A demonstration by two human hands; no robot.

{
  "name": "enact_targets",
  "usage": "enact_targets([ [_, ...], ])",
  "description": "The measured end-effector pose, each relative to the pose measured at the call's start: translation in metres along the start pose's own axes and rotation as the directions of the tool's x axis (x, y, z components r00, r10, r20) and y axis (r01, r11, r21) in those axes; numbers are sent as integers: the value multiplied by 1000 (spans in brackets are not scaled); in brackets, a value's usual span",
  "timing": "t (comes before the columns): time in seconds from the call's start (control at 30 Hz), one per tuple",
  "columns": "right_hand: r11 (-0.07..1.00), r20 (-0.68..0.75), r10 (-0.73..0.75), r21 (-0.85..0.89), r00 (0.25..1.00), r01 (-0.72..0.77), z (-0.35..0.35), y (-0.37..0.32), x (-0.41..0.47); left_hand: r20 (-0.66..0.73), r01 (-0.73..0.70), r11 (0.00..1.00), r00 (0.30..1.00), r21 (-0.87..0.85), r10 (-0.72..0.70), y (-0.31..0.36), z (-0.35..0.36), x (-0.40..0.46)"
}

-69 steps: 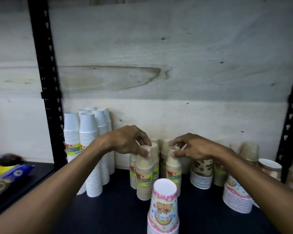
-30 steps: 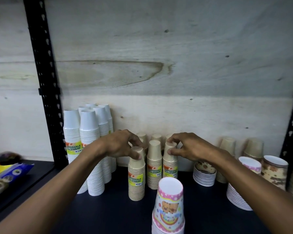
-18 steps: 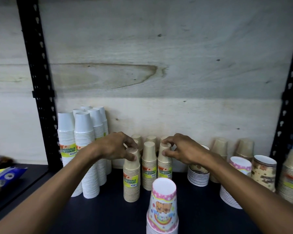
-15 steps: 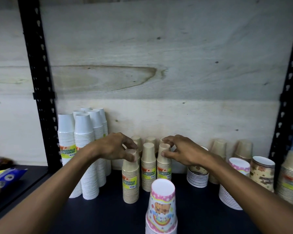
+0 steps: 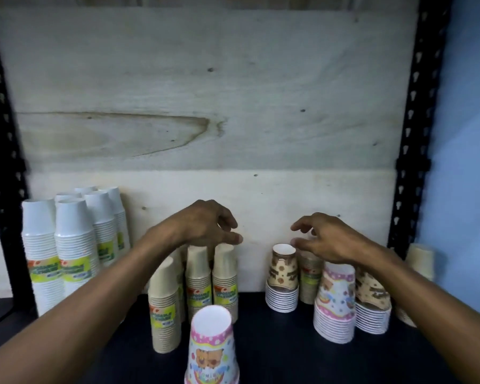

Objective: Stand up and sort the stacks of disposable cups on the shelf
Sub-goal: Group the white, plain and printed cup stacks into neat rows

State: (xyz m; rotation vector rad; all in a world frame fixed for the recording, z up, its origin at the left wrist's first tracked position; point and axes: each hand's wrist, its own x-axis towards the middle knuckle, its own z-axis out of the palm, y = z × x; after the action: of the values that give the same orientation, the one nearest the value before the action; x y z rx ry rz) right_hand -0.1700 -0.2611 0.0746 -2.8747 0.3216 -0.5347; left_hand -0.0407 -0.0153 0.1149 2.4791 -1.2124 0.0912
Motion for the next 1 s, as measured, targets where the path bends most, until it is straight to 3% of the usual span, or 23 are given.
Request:
enact_targets([
  [0.3, 972, -46, 209, -99, 977, -213, -24, 86, 4, 107, -105, 993, 989, 48, 100, 74, 42, 71],
  [0.47, 947, -22, 312, -66, 950, -313, -22, 119, 10, 151, -159, 980, 979, 122, 140, 102, 65, 100],
  [0.77, 949, -7, 313, 56, 950, -312, -4, 131, 15, 201, -231, 955, 960, 185, 193, 118, 98, 133],
  [1.0, 950, -47, 299, 113, 953, -292, -7, 131, 9, 141, -261, 947, 961, 186, 237, 120, 98, 134],
])
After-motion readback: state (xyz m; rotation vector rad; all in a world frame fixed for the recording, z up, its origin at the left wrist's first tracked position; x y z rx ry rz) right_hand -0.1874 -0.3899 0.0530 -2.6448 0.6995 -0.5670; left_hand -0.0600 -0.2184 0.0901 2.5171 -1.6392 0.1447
